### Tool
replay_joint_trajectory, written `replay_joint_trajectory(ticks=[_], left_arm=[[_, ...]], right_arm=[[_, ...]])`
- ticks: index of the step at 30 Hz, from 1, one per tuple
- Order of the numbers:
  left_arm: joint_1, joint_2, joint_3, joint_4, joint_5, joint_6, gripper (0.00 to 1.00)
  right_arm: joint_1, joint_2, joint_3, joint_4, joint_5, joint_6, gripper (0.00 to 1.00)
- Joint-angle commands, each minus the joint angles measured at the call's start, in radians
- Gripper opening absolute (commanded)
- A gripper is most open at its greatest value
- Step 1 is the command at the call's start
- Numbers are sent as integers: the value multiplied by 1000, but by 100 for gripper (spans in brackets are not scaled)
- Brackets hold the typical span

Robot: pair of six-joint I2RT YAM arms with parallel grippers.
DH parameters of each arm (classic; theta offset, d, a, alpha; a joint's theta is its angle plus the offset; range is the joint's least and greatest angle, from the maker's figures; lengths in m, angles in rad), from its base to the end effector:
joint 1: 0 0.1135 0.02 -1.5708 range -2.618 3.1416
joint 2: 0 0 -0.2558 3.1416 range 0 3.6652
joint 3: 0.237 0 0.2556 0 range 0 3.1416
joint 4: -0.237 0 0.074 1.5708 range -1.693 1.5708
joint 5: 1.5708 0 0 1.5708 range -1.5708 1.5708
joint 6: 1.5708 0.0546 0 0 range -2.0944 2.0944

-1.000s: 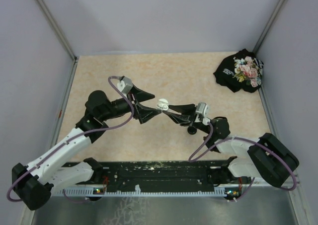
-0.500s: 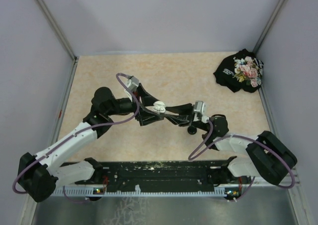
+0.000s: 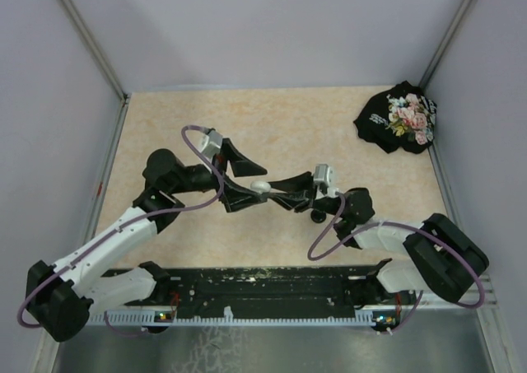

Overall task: Insert the wireless bluetooth earbuds into the charging case
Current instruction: Close the charging case, then place the charging case at the center of the board.

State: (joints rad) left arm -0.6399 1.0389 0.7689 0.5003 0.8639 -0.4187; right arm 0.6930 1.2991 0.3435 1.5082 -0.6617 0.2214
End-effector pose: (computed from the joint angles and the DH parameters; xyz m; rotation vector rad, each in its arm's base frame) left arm 0.1776 -0.1840 0.3505 0.9462 1.2779 -1.4225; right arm 0.1658 0.1813 0.2531 -0.8639 0.8604 1.1413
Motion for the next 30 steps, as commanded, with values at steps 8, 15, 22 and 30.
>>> replay_joint_trajectory(ticks=[8, 15, 22, 30], left_arm=[[22, -133, 53, -453, -495, 209, 95], [23, -207, 108, -750, -970, 330, 97], [23, -311, -8, -686, -1218, 460, 100], [51, -362, -98, -657, -1244, 493, 100]], right_arm=[[-23, -116, 46, -457, 160, 11, 0], [-105, -178, 93, -859, 243, 65, 0], [-193, -163, 125, -1146, 303, 154, 0], [-248, -16, 193, -1322, 337, 232, 0]])
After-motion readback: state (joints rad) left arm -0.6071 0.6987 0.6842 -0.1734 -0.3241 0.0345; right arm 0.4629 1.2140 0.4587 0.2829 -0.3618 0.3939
